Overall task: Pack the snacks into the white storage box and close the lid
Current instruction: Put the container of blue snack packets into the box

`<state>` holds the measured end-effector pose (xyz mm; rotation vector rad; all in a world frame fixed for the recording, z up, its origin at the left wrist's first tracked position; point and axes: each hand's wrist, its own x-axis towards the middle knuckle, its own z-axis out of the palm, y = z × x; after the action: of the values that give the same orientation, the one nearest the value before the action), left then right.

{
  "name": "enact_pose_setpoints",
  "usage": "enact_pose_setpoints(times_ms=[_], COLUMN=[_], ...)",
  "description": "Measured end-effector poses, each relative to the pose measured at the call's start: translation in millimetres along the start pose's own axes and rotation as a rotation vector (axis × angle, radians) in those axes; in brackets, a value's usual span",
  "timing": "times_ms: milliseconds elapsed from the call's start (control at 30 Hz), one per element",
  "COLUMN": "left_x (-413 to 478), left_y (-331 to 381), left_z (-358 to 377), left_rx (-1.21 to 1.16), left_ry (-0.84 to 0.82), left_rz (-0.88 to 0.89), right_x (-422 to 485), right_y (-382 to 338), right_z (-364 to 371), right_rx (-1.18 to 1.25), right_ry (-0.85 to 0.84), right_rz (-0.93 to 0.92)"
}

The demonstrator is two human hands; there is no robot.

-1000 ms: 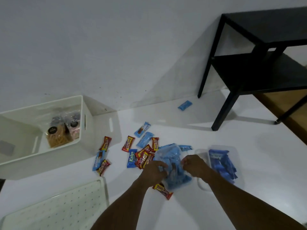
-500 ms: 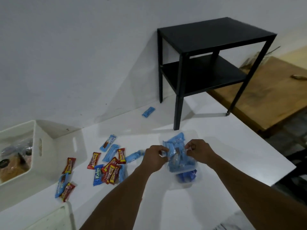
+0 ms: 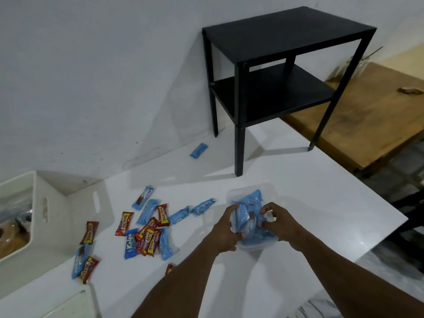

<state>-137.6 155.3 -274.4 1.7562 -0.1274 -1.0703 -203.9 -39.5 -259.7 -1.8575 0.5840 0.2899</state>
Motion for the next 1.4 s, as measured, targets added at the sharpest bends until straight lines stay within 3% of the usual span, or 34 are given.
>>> enact_pose_setpoints(times_ms=[167,400,567,833,1100,1400], left_x=[-22.0,-104.8,-211.3,-384.8,-438.0,-367.9], left_y=[11.6,44.6,43.1,-34.3,-161.6,-250.5], left_z=[-47.5,-189.6,-307.2,-497.3,-618.5,-650.6], left_rx=[0.048,0.09,0.048,-0.026,0.022,0.299], left_ry=[0.086,0.328,0.501,0.788,0.839,0.729], left_rz=[0.085,0.221,0.249,0.182,0.001,-0.23], right_x=[9.7,20.3,9.2,-37.1,-38.3,9.5], right_y=[-50.4,-195.7,-310.8,-442.8,-432.8,-367.6], right_z=[18.1,106.1,217.8,460.4,663.5,751.4], right_rx=[-0.016,-0.096,-0.16,-0.188,-0.168,-0.266], right_ry=[-0.064,-0.145,-0.285,-0.476,-0.554,-0.54], right_rz=[-0.07,-0.319,-0.477,-0.648,-0.578,-0.348])
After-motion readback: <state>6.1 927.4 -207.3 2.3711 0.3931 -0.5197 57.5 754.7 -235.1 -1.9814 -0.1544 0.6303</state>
